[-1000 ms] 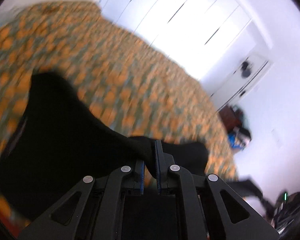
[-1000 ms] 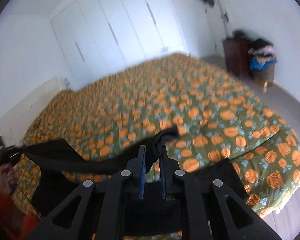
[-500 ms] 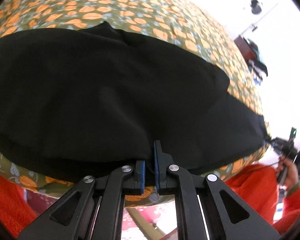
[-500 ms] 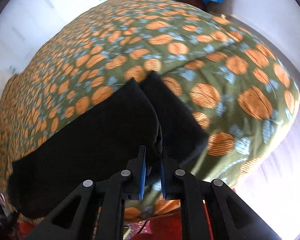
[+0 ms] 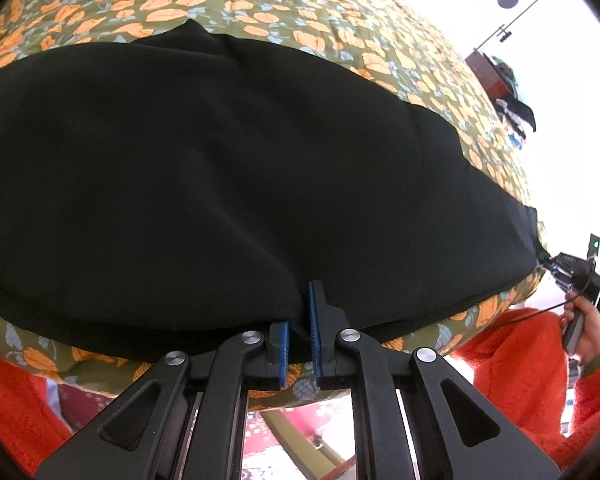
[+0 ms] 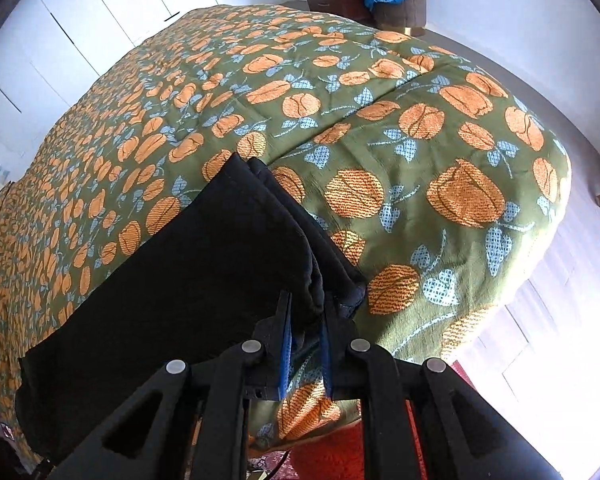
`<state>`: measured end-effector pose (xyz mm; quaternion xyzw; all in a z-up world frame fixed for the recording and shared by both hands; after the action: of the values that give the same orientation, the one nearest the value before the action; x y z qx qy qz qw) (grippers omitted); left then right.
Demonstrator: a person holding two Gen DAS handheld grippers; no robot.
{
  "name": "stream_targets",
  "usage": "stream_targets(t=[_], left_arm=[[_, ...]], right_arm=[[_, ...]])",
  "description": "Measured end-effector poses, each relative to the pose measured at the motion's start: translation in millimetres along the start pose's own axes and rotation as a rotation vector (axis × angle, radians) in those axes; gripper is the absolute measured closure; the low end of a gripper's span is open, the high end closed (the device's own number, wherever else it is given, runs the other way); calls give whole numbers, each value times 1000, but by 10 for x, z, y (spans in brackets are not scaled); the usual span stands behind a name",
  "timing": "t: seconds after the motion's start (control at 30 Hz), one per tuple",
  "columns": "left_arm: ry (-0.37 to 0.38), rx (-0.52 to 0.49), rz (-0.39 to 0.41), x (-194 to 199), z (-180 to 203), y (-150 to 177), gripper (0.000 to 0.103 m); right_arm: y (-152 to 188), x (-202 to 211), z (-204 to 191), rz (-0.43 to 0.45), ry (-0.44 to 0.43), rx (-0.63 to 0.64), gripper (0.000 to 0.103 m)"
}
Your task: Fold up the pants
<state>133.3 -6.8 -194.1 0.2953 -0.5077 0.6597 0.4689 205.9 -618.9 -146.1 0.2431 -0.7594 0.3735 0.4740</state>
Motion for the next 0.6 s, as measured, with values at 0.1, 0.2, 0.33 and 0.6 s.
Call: stream_targets(t=[0.1,0.2,0.33,0.6], left_arm=[[7,0,2,10,-13,5,95],[16,-1,8,63,-60,22,96],[36,-13,40,227,-40,52,98],[7,-45,-44,57,-58,135,98]], right_arm=[[5,-6,-11,1,7,6,91],[5,-13,-15,1,7,4,91],[8,-9,-9,1,7,6,91],[10,-21,-36,1,20,14,91]])
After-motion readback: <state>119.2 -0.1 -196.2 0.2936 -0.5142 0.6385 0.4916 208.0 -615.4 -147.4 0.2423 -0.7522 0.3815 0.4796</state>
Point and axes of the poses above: each gripper's, at about its wrist camera, not at the fingertips, and x roughly against the way its jaws point, z to its right, y to its underside, the point moved 2 cm from there along -x, roughly the way its jaws point, and after that the axes turned 10 degrees about -x, right-handed, at the moved point
